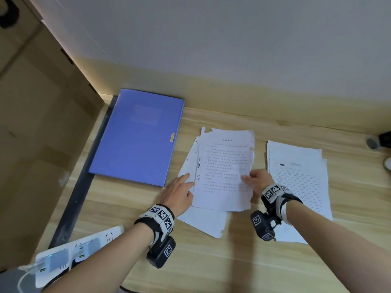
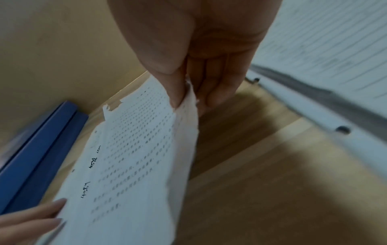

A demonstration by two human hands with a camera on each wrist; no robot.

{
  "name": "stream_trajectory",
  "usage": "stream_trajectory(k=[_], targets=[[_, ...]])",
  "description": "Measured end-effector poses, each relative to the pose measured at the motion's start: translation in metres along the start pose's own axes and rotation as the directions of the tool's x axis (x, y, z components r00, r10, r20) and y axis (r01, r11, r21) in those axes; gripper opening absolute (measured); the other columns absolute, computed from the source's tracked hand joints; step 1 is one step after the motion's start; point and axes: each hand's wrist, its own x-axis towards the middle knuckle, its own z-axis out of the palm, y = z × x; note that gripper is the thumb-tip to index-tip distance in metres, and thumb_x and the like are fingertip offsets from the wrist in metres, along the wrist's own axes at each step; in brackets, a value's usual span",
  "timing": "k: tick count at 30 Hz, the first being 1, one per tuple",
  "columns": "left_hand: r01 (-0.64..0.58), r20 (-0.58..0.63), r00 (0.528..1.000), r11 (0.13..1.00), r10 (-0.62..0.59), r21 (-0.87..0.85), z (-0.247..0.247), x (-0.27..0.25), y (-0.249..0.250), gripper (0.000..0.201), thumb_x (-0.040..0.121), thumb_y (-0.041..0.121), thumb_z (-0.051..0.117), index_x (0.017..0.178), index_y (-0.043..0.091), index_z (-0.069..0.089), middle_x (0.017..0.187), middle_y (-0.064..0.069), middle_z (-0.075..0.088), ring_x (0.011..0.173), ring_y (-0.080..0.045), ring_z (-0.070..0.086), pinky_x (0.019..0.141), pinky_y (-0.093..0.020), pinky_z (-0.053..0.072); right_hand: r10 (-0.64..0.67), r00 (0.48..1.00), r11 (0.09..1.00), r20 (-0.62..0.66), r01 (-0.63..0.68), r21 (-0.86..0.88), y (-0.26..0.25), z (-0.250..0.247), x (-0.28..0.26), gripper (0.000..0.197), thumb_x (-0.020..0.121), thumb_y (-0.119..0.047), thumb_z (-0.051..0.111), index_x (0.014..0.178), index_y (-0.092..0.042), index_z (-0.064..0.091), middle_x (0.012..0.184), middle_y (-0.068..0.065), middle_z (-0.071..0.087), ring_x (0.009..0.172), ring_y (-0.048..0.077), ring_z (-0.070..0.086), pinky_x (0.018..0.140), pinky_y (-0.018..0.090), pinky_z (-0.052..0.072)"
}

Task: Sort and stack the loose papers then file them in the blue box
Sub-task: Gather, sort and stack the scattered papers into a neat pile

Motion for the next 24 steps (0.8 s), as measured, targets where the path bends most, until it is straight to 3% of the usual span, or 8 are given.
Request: stream_trajectory(k=[2, 5, 7, 10, 13, 16, 20, 24], targets=[[0.005, 0.017, 1.000, 1.000, -0.005, -0.026, 0.001, -0.003, 0.002, 0.045, 0.098, 0.014, 0.041, 0.141, 0.017, 0.051, 0.162, 0.003, 0.022, 0.148, -0.015, 0.024, 0.116, -0.027, 0.030, 0.022, 0.999, 1.000, -0.044, -0.023, -0.003, 0.012, -0.012, -0.005, 0.029, 0.088, -0.026, 0.063, 0.063, -0.011, 0.060, 0.066, 0.006, 0.063, 0.064, 0.024, 0.059, 0.059, 0.032, 0.047], [0.038, 0.028, 0.999, 0.997, -0.036, -0.067, 0.003, -0.005, 0.010, 0.045, 0.098, 0.013, 0.041, 0.141, 0.015, 0.051, 0.163, 0.001, 0.020, 0.148, -0.016, 0.024, 0.117, -0.029, 0.029, 0.022, 0.989, 0.990, -0.145, -0.002, 0.139, 0.031, -0.027, -0.013, 0.024, 0.089, -0.023, 0.064, 0.073, -0.005, 0.067, 0.076, 0.013, 0.069, 0.072, 0.031, 0.065, 0.068, 0.041, 0.054], [0.053, 0.038, 0.998, 0.997, -0.050, -0.056, 0.006, -0.006, 0.018, 0.046, 0.097, 0.013, 0.041, 0.143, 0.014, 0.048, 0.163, 0.000, 0.020, 0.149, -0.017, 0.023, 0.118, -0.030, 0.027, 0.001, 0.984, 0.983, -0.179, 0.032, 0.181, 0.038, -0.033, -0.019, 0.021, 0.090, -0.022, 0.065, 0.075, -0.008, 0.067, 0.076, 0.010, 0.069, 0.070, 0.026, 0.064, 0.065, 0.033, 0.052], [0.070, 0.052, 0.996, 0.997, -0.068, -0.045, 0.012, -0.009, 0.031, 0.048, 0.098, 0.014, 0.041, 0.146, 0.012, 0.044, 0.163, -0.001, 0.018, 0.150, -0.019, 0.020, 0.119, -0.030, 0.024, -0.032, 0.989, 0.975, -0.147, 0.064, 0.215, 0.045, -0.034, -0.030, 0.017, 0.091, -0.020, 0.065, 0.076, -0.013, 0.066, 0.071, 0.004, 0.066, 0.062, 0.016, 0.061, 0.058, 0.026, 0.047], [0.080, 0.061, 0.995, 0.992, -0.075, -0.097, 0.021, -0.012, 0.040, 0.047, 0.098, 0.013, 0.042, 0.144, 0.011, 0.045, 0.162, -0.001, 0.021, 0.149, -0.019, 0.020, 0.119, -0.030, 0.022, -0.075, 0.993, 0.969, -0.093, 0.094, 0.228, 0.054, -0.021, -0.034, 0.026, 0.089, -0.021, 0.067, 0.070, -0.004, 0.062, 0.066, 0.007, 0.059, 0.058, 0.020, 0.053, 0.057, 0.028, 0.043], [0.099, 0.022, 0.995, 0.979, -0.096, -0.178, 0.025, -0.012, 0.044, 0.038, 0.098, 0.012, 0.041, 0.132, 0.007, 0.057, 0.159, -0.003, 0.030, 0.147, -0.020, 0.026, 0.117, -0.029, 0.022, -0.112, 0.994, 0.967, -0.019, 0.113, 0.229, 0.058, -0.003, -0.039, 0.032, 0.090, -0.021, 0.067, 0.073, 0.006, 0.063, 0.066, 0.009, 0.060, 0.059, 0.020, 0.053, 0.055, 0.028, 0.041], [0.185, -0.089, 0.973, 0.953, -0.212, -0.241, 0.020, -0.006, 0.040, 0.039, 0.097, 0.013, 0.046, 0.134, 0.004, 0.055, 0.150, -0.006, 0.042, 0.138, -0.023, 0.040, 0.116, -0.034, 0.030, -0.104, 0.994, 0.975, 0.014, 0.099, 0.201, 0.060, 0.020, -0.036, 0.035, 0.087, -0.024, 0.069, 0.060, -0.011, 0.051, 0.060, 0.006, 0.052, 0.058, 0.019, 0.048, 0.056, 0.028, 0.035], [0.328, -0.147, 0.918, 0.912, -0.370, -0.248, 0.014, 0.002, 0.032, 0.033, 0.087, 0.013, 0.054, 0.120, 0.007, 0.056, 0.127, -0.006, 0.054, 0.116, -0.026, 0.053, 0.095, -0.038, 0.046, -0.111, 0.993, 0.982, 0.041, 0.103, 0.157, 0.056, 0.030, -0.032, 0.041, 0.086, -0.027, 0.068, 0.055, -0.014, 0.045, 0.056, 0.004, 0.047, 0.056, 0.019, 0.043, 0.056, 0.029, 0.031]])
